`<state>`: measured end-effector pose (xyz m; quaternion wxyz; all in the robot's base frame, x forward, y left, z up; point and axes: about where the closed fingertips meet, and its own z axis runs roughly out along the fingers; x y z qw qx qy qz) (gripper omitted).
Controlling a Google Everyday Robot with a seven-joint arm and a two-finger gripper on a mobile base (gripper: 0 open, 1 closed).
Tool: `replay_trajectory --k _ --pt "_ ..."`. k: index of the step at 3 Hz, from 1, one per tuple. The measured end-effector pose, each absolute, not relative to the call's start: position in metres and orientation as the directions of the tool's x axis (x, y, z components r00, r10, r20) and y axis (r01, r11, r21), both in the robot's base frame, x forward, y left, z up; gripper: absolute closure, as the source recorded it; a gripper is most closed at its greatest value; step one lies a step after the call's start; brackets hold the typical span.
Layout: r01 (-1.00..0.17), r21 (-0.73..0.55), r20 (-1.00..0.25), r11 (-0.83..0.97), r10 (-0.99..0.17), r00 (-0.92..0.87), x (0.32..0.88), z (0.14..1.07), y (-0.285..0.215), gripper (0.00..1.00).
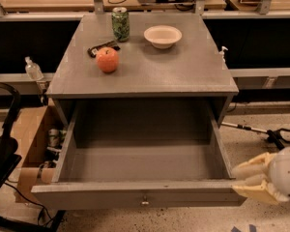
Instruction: Close top drawer
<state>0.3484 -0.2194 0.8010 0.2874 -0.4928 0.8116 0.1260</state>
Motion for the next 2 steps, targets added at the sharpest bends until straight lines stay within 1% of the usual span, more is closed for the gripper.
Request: replay_trajectory --k 1,2 --pt "-0.839 0.001 -0.633 0.544 -0.649 -0.421 0.322 0.746 -0.221 0.89" --pt "-0.814 0.107 -0.675 0.571 -0.559 -0.481 0.294 0.693 -0.211 1.0"
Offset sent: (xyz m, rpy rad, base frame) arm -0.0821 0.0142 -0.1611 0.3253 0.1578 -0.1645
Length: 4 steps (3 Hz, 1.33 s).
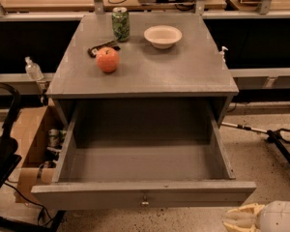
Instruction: Close top drawer
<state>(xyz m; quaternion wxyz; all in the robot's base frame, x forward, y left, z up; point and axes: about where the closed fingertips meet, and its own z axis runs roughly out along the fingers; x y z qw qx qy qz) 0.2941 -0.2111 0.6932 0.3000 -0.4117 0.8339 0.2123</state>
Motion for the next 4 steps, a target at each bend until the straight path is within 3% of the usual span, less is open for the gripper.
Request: replay_trajectory --k 1,3,4 --pt "-0.817 0.104 -0.674 0.568 -0.564 -0.477 0.295 0.692 -0.209 1.0" --pt "-0.872 0.046 -0.722 0.487 -0.588 -0.366 0.379 0.657 -0.207 1.0" --pt "-0.877 0.037 -0.724 0.48 -0.592 -0.355 0.388 0.656 -0.208 1.0"
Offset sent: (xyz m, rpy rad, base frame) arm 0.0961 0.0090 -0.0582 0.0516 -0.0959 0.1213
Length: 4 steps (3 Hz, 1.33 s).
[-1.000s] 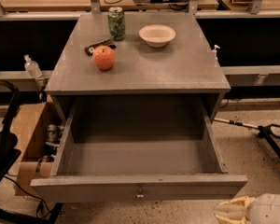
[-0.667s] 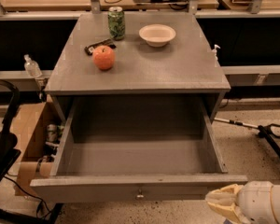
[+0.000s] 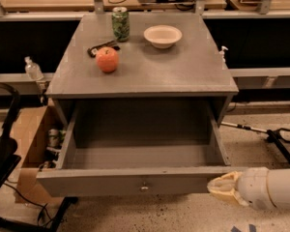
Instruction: Close top drawer
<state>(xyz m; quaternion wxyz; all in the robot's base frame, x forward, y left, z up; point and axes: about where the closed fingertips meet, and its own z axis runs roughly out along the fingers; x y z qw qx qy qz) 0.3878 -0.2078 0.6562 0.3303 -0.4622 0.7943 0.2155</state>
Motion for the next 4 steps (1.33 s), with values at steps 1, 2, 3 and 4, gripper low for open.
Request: replay_trajectory --k 1,2,3,4 --pt "-0.89 0.003 -0.725 0.456 -0.612 -0.316 0.433 0.657 -0.208 1.0" --pt "-0.89 0.003 -0.725 0.456 -0.612 -0.316 0.431 0.657 -0.209 1.0" --pt "-0.897 -0.03 -0.72 0.442 -0.632 -0.287 0.47 0.663 -0.208 1.0" --pt "-0.902 -0.062 -0.713 0.428 -0.652 -0.26 0.504 0.668 -0.207 1.0"
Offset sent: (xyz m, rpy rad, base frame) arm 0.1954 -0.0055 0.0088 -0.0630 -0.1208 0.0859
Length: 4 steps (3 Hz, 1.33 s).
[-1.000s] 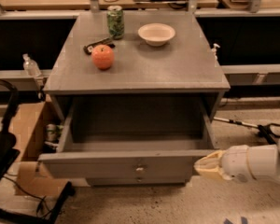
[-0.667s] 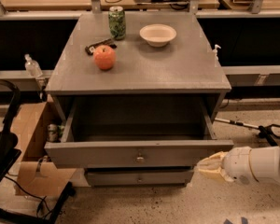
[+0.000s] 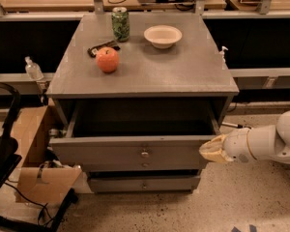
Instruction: Close top drawer
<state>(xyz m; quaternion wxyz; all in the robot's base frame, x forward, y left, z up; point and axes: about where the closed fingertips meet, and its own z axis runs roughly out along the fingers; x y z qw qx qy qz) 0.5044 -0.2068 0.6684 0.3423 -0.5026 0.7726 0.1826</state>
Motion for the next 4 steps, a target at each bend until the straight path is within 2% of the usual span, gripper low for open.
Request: replay_trajectory --k 2,3,4 --pt "-0.916 -0.053 -0.689 0.398 -0.678 -0.256 0.503 0.659 -0.189 1.0" --pt "-0.93 -0.063 -0.689 0.363 -0.69 -0.223 0.53 0.647 -0.175 1.0" --pt "-0.93 -0.063 -0.689 0.363 -0.69 -0.223 0.53 0.647 -0.175 1.0"
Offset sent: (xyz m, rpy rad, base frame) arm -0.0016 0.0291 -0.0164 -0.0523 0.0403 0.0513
